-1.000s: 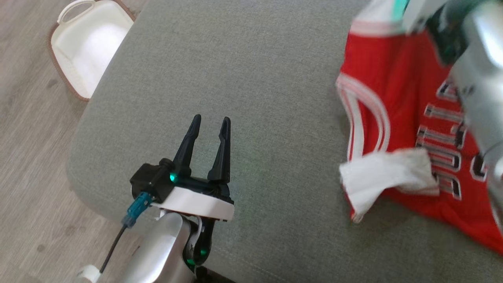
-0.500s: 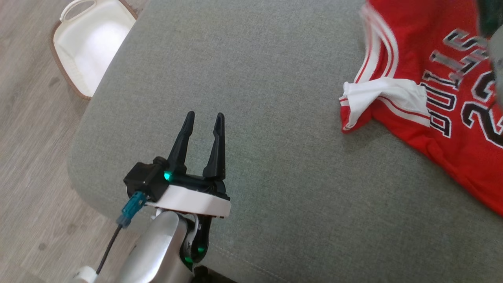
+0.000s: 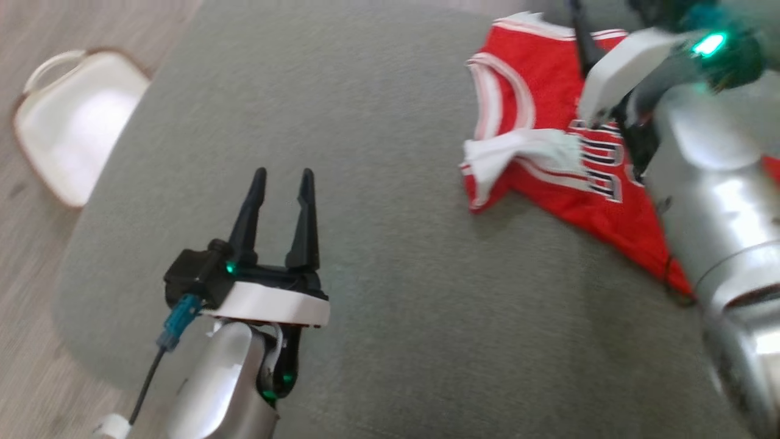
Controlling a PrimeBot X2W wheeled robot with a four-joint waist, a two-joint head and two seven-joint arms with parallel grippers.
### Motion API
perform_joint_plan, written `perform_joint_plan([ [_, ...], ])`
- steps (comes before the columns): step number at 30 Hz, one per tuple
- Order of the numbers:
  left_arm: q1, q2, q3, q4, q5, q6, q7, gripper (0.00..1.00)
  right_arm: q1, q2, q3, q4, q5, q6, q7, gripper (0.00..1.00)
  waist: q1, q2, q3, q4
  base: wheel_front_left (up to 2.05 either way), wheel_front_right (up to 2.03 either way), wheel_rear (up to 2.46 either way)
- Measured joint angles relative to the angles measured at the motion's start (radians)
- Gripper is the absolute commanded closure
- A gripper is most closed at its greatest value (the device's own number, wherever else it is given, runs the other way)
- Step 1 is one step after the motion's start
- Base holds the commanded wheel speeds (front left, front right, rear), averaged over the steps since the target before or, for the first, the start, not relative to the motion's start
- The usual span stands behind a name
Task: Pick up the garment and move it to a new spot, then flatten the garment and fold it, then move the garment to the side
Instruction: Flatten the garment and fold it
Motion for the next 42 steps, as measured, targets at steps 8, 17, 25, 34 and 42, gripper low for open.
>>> perform_joint_plan([
  [8,0.047,0.0,0.063,0.014,0.05,-0.014,0.0,0.0,0.208,0.02,0.044,-0.151,0.085,0.0,-0.043,0.0,0.0,0.0,-0.06,-0.125,0.0,0.0,0.0],
  [17,0.108,0.001,0.126,0.021,0.068,-0.03,0.0,0.0,0.61,-0.007,-0.152,-0.581,0.088,0.0,-0.045,0.0,-0.0001,0.0,-0.127,-0.268,0.0,0.0,0.0],
  [25,0.146,0.001,0.161,0.039,0.099,-0.051,0.0,0.0,0.974,0.06,-0.327,-0.887,-0.008,0.0,-0.045,0.0,0.0,0.0,-0.154,-0.329,0.0,0.0,0.0],
  [34,0.183,0.001,0.187,0.046,0.099,-0.051,0.0,0.0,1.052,0.065,-0.292,-0.958,0.007,0.0,-0.045,0.0,0.0001,0.0,-0.156,-0.34,0.0,0.0,0.0],
  [42,0.182,0.001,0.167,0.035,0.099,-0.051,0.0,0.0,1.048,0.066,-0.257,-0.959,0.008,0.0,-0.045,0.0,0.0001,0.0,-0.144,-0.315,0.0,0.0,0.0],
])
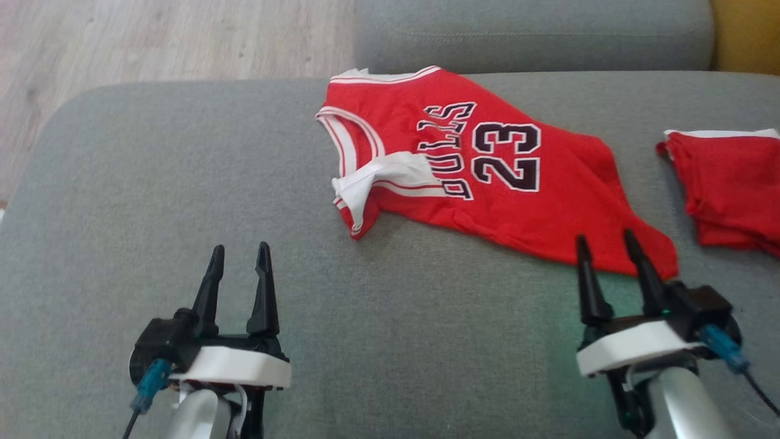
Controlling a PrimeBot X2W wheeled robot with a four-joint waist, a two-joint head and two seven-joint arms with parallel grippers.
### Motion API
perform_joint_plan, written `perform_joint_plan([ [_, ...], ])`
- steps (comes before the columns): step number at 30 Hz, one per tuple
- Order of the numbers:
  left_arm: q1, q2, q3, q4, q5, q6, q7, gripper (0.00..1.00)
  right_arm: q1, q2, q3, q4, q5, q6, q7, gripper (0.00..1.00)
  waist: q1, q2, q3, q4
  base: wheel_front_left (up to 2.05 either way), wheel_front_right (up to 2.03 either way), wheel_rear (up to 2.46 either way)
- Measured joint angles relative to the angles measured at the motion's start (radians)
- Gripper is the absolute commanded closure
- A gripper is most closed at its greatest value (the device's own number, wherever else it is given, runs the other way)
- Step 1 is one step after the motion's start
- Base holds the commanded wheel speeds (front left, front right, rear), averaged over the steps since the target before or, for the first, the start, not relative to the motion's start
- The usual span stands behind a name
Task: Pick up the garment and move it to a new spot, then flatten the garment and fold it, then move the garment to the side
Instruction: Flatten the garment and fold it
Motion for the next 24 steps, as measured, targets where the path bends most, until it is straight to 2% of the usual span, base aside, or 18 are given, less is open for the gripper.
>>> perform_joint_plan([
  [4,-0.004,0.0,-0.012,0.0,0.0,-0.001,0.0,0.0,-0.044,0.0,0.061,0.001,-0.01,0.0,0.028,0.0,0.0,0.0,0.023,0.025,0.0,0.0,0.0],
  [8,-0.028,0.0,-0.031,0.001,-0.008,-0.001,0.0,0.0,-0.158,-0.002,0.144,0.011,0.02,0.0,0.087,0.0,0.0,0.0,0.052,0.064,0.0,0.0,0.0],
  [12,-0.069,0.0,-0.07,0.003,-0.03,-0.001,0.0,0.0,-0.325,-0.01,0.207,0.127,0.054,0.0,0.209,0.0,0.0001,0.0,0.091,0.124,0.0,0.0,0.0],
  [13,-0.069,0.0,-0.07,0.003,-0.03,-0.001,0.0,0.0,-0.325,-0.01,0.207,0.127,0.054,0.0,0.209,0.0,0.0001,0.0,0.091,0.124,0.0,0.0,0.0],
  [18,-0.098,0.0,-0.12,0.008,-0.058,0.0,0.0,0.0,-0.464,-0.032,0.179,0.312,0.104,0.0,0.304,0.0,0.0002,0.0,0.126,0.195,0.0,0.0,0.0],
  [24,-0.116,0.0,-0.166,0.008,-0.083,0.01,0.0,0.0,-0.577,-0.063,0.182,0.488,0.115,0.0,0.344,0.0,0.0002,0.0,0.159,0.278,0.0,0.0,0.0],
])
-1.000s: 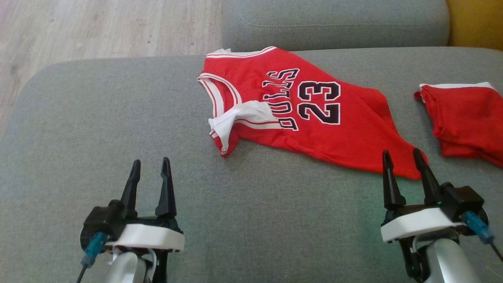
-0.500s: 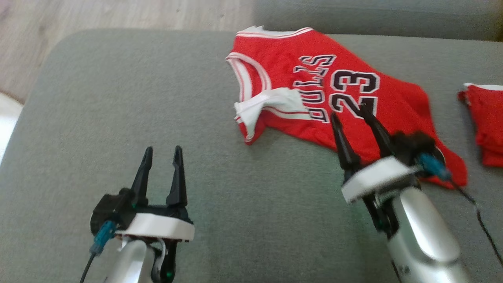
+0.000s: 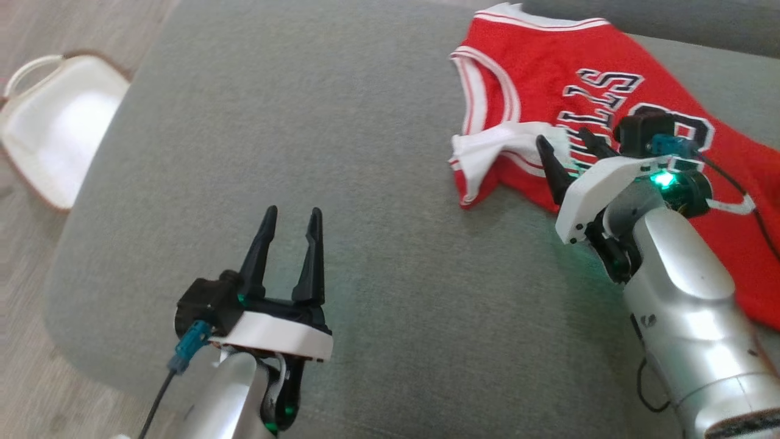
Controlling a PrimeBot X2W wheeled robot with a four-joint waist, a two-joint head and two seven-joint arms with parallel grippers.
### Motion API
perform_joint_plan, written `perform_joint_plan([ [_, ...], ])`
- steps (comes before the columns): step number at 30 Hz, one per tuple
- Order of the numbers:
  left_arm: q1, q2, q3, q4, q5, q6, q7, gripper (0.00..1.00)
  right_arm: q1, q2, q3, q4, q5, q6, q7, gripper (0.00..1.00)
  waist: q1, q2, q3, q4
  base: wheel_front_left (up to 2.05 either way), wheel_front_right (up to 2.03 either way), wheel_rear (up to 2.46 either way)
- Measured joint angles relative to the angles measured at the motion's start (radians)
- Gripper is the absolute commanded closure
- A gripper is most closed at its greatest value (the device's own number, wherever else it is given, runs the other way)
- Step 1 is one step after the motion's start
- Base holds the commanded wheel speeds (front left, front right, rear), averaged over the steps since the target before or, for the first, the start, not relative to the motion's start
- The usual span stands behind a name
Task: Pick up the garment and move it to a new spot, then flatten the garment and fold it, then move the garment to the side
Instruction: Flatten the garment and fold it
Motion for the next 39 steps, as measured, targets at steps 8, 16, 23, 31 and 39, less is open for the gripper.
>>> perform_joint_plan([
  [8,0.0,0.0,-0.021,0.0,-0.013,0.017,0.0,0.0,-0.065,-0.019,0.074,0.156,0.021,0.0,0.029,1.0,-0.0001,0.0,0.021,0.05,0.0,0.0,0.0],
  [16,0.0,0.0,-0.01,0.007,-0.011,0.022,0.0,0.0,-0.081,-0.02,0.186,0.133,0.092,0.0,-0.117,1.0,-0.0001,0.0,0.001,0.021,0.0,0.0,0.0],
  [23,0.004,0.0,0.049,0.012,0.017,0.022,0.0,0.0,-0.017,-0.021,0.365,0.011,0.143,0.0,-0.225,1.0,-0.0002,0.0,-0.042,-0.026,0.0,0.0,0.0],
  [31,0.031,0.0,0.096,0.018,0.054,0.007,0.0,0.0,0.132,-0.097,0.616,-0.126,0.168,0.0,-0.253,1.0,-0.0003,0.0,-0.099,-0.077,0.0,0.0,0.0],
  [39,0.057,0.0,0.123,0.034,0.085,-0.003,0.0,0.0,0.162,-0.168,0.818,-0.197,0.213,0.0,-0.217,0.55,-0.0003,0.0,-0.142,-0.111,0.0,0.0,0.0],
])
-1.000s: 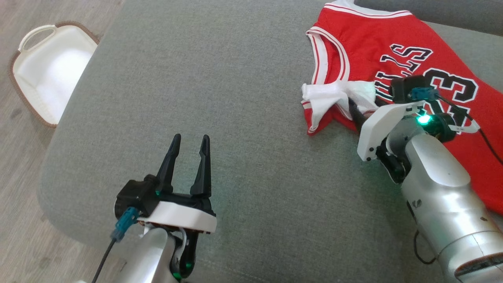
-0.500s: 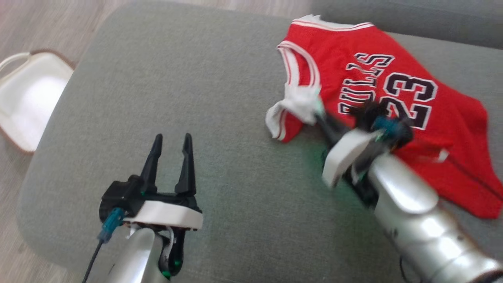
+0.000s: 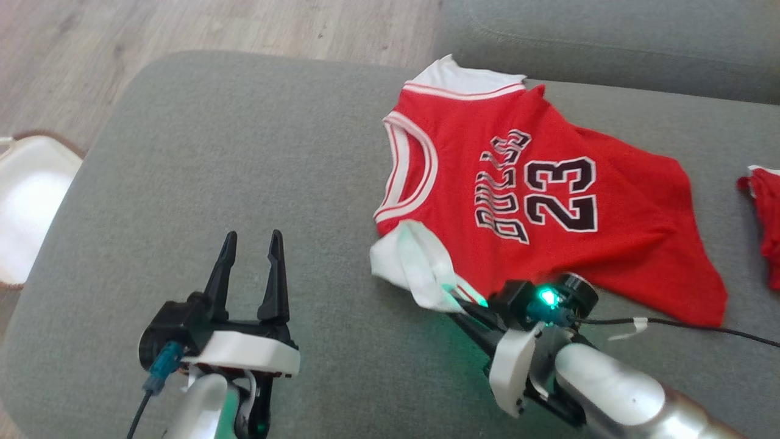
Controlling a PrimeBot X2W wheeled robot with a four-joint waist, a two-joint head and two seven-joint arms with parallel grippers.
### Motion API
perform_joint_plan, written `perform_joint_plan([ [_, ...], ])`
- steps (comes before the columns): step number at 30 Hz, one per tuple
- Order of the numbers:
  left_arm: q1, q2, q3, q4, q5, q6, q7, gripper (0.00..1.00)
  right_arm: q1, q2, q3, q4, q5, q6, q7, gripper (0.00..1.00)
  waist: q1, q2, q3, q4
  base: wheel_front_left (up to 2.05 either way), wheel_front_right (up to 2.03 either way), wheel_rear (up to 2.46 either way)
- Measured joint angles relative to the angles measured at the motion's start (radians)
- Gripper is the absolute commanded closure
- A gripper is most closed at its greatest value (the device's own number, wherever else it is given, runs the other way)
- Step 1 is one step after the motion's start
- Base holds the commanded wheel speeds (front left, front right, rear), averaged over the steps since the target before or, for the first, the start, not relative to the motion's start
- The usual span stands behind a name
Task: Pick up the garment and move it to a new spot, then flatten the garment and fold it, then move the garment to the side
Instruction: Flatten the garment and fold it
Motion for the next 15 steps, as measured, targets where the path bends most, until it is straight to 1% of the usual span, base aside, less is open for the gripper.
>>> perform_joint_plan([
  [1,0.002,0.0,0.002,0.002,0.003,0.0,0.0,0.0,0.001,-0.009,0.018,-0.004,0.009,0.0,0.002,0.0,0.0,0.0,-0.005,-0.005,0.0,0.0,0.0],
  [5,0.007,0.0,0.009,0.002,0.009,-0.008,0.0,0.0,0.002,-0.033,0.093,-0.023,0.022,0.0,0.002,0.0,0.0,0.0,-0.019,-0.024,0.0,0.0,0.0],
  [9,0.018,0.0,0.016,0.002,0.014,-0.008,0.0,0.0,0.003,-0.032,0.105,-0.044,0.069,0.0,-0.029,0.0,0.0,0.0,-0.031,-0.045,0.0,0.0,0.0],
  [12,0.02,0.0,0.025,0.001,0.02,-0.008,0.0,0.0,0.006,-0.032,0.047,-0.043,0.089,0.0,-0.07,0.0,0.0,0.0,-0.042,-0.061,0.0,0.0,0.0],
  [15,0.021,0.0,0.035,-0.008,0.028,-0.008,0.0,0.0,0.019,-0.03,-0.07,-0.045,0.096,0.0,-0.106,0.0,0.0001,0.0,-0.049,-0.081,0.0,0.0,0.0],
])
